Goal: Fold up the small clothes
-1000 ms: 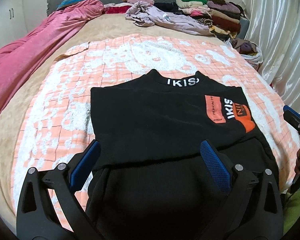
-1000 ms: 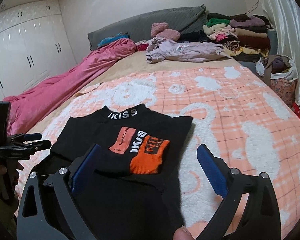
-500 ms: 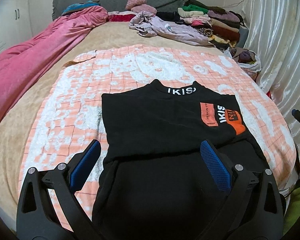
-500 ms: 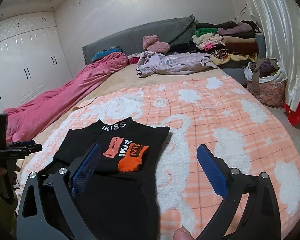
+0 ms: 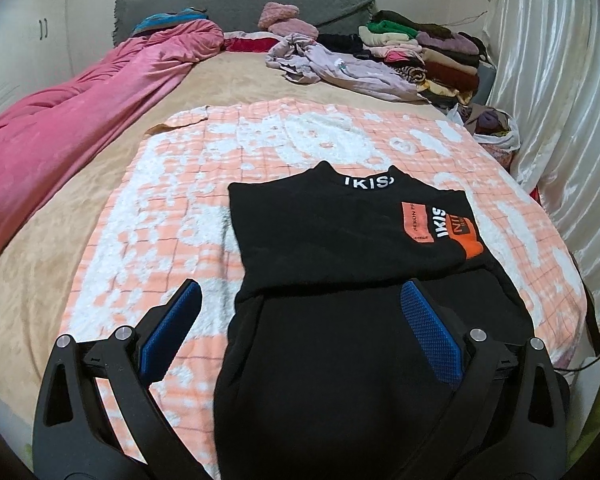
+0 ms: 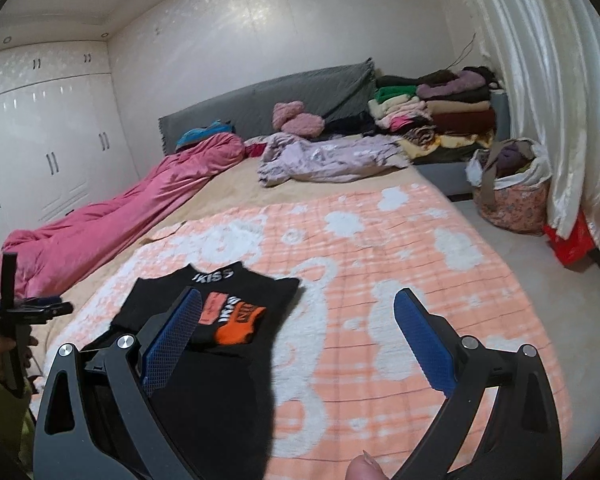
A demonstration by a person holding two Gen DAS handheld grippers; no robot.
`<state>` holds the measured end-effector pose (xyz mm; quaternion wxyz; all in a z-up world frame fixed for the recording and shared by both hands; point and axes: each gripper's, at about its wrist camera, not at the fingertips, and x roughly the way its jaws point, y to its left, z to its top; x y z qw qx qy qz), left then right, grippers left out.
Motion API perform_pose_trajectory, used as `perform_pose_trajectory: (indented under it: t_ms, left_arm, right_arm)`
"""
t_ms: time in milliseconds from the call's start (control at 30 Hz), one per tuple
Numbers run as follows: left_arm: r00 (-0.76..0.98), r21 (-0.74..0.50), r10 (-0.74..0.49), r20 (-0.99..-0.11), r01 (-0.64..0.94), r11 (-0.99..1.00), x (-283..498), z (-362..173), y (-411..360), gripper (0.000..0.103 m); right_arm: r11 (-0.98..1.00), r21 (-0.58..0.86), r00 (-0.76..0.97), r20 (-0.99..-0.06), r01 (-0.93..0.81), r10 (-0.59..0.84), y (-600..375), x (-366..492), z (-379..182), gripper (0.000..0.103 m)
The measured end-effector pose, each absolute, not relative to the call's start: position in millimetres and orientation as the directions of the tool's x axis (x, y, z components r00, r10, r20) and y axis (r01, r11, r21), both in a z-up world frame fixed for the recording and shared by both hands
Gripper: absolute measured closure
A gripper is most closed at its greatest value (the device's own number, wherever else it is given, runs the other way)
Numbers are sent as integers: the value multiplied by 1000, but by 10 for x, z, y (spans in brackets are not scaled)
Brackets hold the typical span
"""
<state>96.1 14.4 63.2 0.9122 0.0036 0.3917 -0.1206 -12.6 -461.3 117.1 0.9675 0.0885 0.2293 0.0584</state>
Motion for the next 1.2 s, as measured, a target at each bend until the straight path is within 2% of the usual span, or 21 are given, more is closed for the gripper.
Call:
perform_pose_trajectory:
  t_ms: [433,767,967,1200]
  left_arm:
    - [659,-72,-203,-724,221,973,714,574,353,10]
    - [638,-28,-162,-753,214,976,470,359,562,9]
    - [615,-35,-159,-772,209,977,375,171,679,10]
    - [590,-57,-163,-791,194,979,318,-6,815,10]
  right_arm:
    - [983,127,924,-343,-134,170,-4853,-740,1571,5]
    - [978,131,945,-264,-164,194,-4926,-1100,1851,5]
    - [970,100,898,-366,-224,245,-4496,-1090,1560,5]
    - [946,150,787,-525,-287,323,-3958,-959,925,5]
